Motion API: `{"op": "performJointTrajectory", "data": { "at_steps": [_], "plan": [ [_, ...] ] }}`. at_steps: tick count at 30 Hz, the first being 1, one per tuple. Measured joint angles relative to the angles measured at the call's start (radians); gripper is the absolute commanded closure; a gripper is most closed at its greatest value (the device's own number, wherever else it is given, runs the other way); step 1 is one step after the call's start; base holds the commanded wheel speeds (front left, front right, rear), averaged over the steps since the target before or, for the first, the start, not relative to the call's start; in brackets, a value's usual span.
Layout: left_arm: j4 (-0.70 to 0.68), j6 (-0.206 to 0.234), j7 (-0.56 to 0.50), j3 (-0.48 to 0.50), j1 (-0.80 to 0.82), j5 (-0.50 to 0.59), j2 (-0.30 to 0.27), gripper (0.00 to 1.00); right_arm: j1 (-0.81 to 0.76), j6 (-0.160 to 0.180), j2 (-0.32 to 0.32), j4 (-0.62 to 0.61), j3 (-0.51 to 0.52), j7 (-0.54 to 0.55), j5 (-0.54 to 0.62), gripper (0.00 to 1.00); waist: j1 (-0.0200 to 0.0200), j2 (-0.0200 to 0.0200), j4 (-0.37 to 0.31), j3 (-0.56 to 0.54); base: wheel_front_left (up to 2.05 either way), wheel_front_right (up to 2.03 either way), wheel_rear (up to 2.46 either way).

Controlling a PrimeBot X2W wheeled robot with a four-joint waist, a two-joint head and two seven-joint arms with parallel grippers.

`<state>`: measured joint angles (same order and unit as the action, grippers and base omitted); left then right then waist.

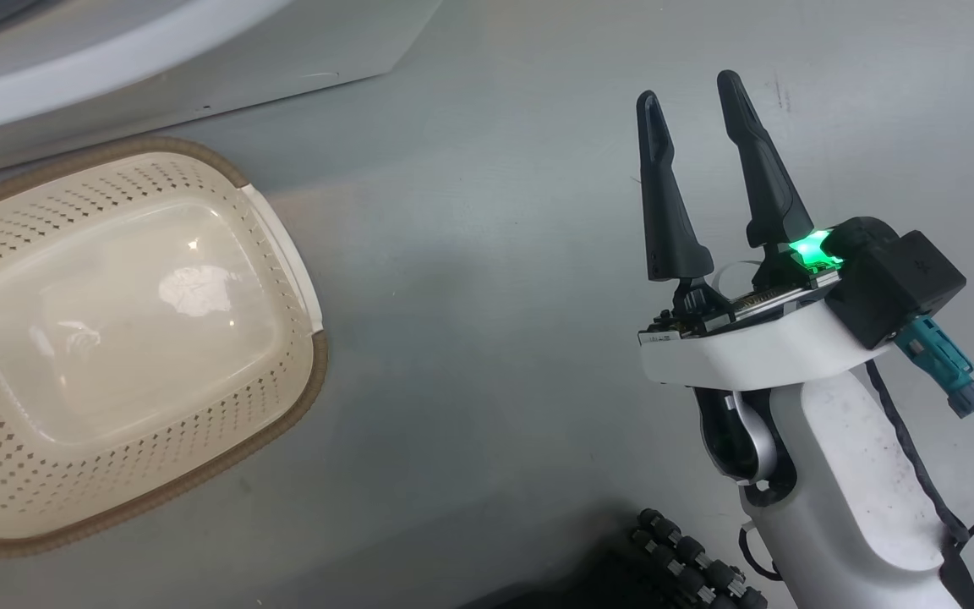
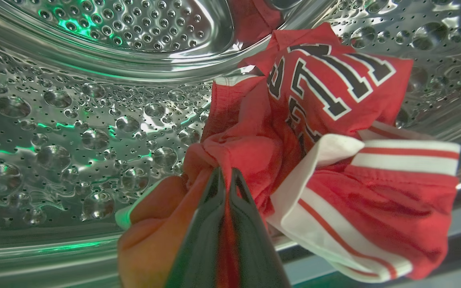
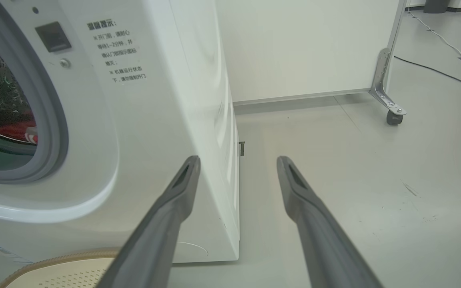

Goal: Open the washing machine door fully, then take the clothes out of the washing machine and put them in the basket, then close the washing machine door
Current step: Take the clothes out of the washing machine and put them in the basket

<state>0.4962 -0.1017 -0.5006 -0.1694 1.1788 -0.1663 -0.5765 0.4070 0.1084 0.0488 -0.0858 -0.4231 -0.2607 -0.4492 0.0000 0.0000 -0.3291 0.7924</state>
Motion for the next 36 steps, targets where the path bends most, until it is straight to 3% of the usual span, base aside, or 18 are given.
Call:
{"op": "performJointTrajectory", "data": {
  "at_steps": [10,26,36],
  "plan": [
    [-0.012,0.0,0.021,0.026,0.014,-0.045,0.007,1.0,0.0,0.007,0.0,0.0,0.006,0.0,-0.001,0.0,0.0,0.0,-0.001,0.0,0.0,0.0,0.0],
    [-0.127,0.019,0.312,0.085,-0.126,-0.161,0.188,1.0,0.003,0.007,0.001,0.033,0.051,0.0,0.069,0.0,0.0,0.0,0.062,-0.051,0.0,0.0,0.0],
    [-0.215,0.036,0.486,0.102,-0.254,-0.182,0.26,1.0,-0.005,-0.005,0.001,0.066,0.066,0.0,0.102,0.0,0.0,0.0,0.103,-0.111,0.0,0.0,0.0]
  ]
}}
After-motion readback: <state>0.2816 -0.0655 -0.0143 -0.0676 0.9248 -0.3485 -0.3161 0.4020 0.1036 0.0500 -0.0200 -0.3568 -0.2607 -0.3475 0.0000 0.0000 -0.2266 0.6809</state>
